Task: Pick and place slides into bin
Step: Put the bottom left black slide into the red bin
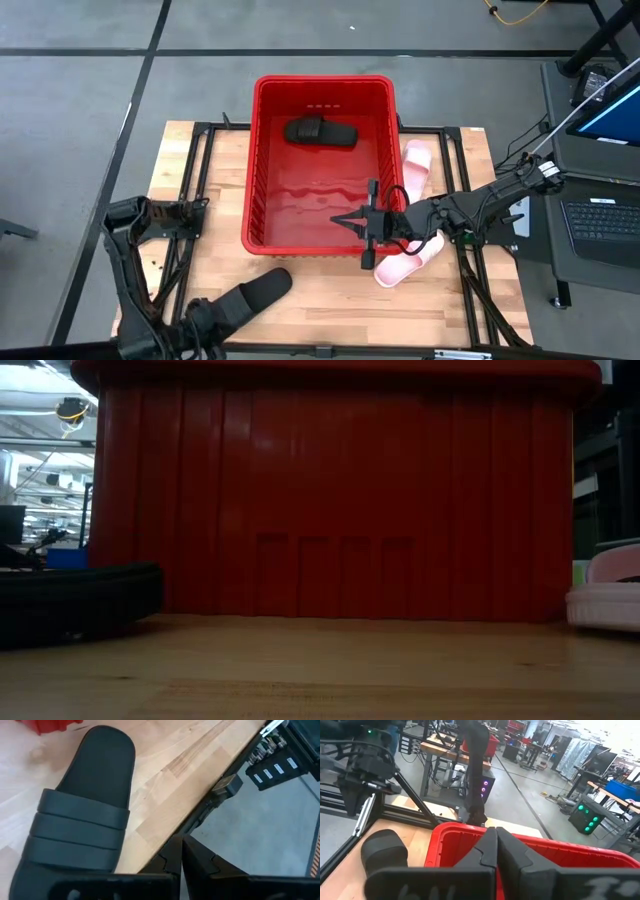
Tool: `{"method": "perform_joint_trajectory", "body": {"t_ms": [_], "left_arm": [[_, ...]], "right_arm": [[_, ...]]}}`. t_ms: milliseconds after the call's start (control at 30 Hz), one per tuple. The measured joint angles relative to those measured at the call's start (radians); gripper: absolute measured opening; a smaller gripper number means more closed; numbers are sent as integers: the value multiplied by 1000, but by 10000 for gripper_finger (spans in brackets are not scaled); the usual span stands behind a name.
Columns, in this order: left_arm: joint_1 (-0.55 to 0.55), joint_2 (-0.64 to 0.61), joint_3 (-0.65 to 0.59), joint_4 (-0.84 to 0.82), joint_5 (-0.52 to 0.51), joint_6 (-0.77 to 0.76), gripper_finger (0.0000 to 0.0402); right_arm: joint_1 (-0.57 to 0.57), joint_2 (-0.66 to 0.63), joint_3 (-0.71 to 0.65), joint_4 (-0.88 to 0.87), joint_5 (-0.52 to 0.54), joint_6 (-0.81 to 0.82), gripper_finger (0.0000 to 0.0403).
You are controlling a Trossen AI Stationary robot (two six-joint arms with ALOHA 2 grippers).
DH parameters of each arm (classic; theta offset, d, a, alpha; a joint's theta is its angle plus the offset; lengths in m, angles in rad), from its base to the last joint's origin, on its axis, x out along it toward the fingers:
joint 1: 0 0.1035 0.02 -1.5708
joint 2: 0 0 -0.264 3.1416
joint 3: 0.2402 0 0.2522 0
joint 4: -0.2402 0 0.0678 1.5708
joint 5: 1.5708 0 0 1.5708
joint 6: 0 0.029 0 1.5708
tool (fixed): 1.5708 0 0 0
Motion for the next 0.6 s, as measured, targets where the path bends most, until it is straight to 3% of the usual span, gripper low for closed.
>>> {"method": "perform_joint_trajectory", "body": {"t_ms": [333, 500, 600], "left_arm": [[26, 16, 0, 17, 54, -23, 41], [26, 15, 0, 10, 180, -59, 71], [26, 15, 0, 8, 200, -60, 87]], "right_arm": [[1, 0, 0, 1, -44, 30, 9], [1, 0, 0, 1, -44, 31, 9], [1, 0, 0, 0, -44, 31, 9]]}}
